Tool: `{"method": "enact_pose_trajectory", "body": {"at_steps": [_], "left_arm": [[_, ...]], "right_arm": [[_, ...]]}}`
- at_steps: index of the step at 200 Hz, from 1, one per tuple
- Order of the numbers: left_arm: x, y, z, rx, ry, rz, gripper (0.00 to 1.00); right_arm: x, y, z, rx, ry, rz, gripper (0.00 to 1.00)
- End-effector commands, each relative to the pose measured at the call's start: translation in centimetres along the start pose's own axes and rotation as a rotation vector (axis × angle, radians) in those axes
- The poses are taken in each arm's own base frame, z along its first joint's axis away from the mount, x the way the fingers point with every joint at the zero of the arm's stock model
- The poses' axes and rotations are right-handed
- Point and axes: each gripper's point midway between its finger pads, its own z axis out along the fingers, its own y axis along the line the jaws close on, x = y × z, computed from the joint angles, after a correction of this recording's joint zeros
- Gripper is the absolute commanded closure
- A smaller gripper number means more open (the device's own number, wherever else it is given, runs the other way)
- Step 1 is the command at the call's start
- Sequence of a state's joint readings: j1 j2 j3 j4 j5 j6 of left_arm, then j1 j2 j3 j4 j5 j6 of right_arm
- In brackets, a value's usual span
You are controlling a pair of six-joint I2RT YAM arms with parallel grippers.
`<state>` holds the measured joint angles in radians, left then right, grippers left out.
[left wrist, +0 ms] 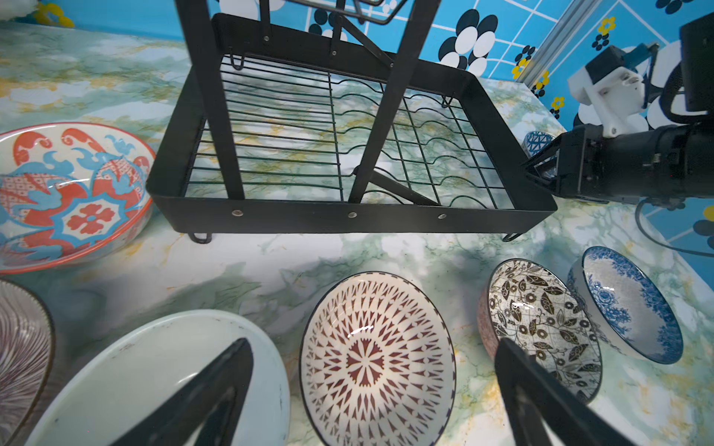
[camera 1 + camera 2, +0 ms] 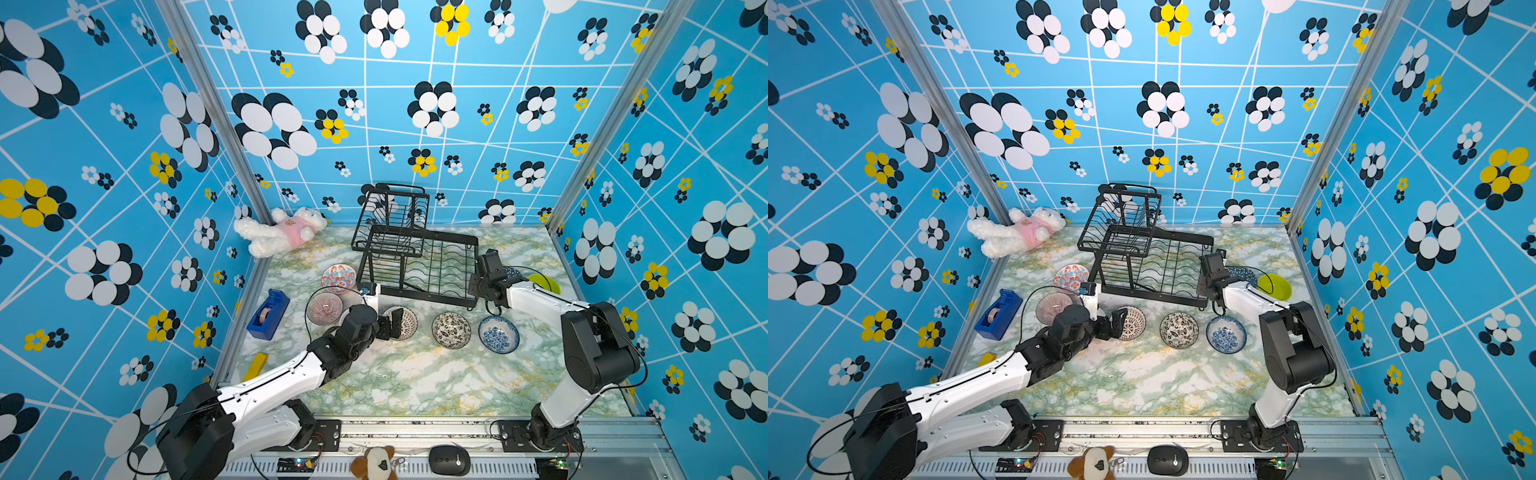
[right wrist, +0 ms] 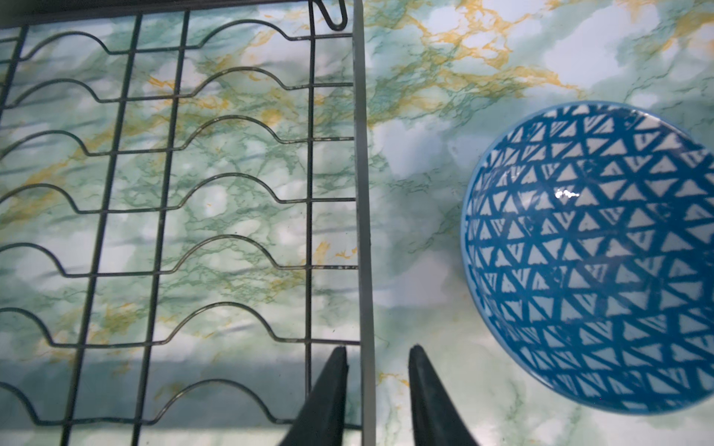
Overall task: Load bowls into a dish rack
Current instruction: Move the dish rack to the top-center of the table.
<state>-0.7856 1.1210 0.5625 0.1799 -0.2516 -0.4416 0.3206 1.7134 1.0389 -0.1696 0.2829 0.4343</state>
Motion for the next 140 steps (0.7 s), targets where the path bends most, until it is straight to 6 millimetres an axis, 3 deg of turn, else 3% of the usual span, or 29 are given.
{"method": "enact_pose_trajectory", "body": {"at_steps": [1, 12, 25, 42, 80, 140], "left_arm": [[-2.6, -1.9, 0.2, 0.019, -0.046, 0.072, 0.01], [-2.6, -2.2, 0.5, 0.018, -0.038, 0.093, 0.01], [-2.5, -2.6, 0.6, 0.020, -0.033, 0.109, 0.01], [-2.3, -3.0, 0.6, 0.028, -0.022, 0.127, 0.01], [-2.0, -3.3, 0.1, 0.032, -0.023, 0.151, 0.01], [-2.9, -3.0, -0.8, -0.004, -0.050, 0.203, 0.01]], "right_arm": [[-1.0, 0.1, 0.3, 0.019, -0.022, -0.007, 0.80], [-1.1, 0.1, 0.7, 0.027, -0.018, -0.025, 0.82], [-1.5, 0.2, 1.1, 0.039, -0.009, -0.052, 0.94], [-2.1, -0.4, 1.4, 0.066, -0.012, -0.070, 1.00], [-3.9, -2.0, 2.0, 0.071, -0.022, -0.048, 1.00], [-5.8, -2.8, 3.1, 0.032, -0.011, -0.069, 1.00]]}}
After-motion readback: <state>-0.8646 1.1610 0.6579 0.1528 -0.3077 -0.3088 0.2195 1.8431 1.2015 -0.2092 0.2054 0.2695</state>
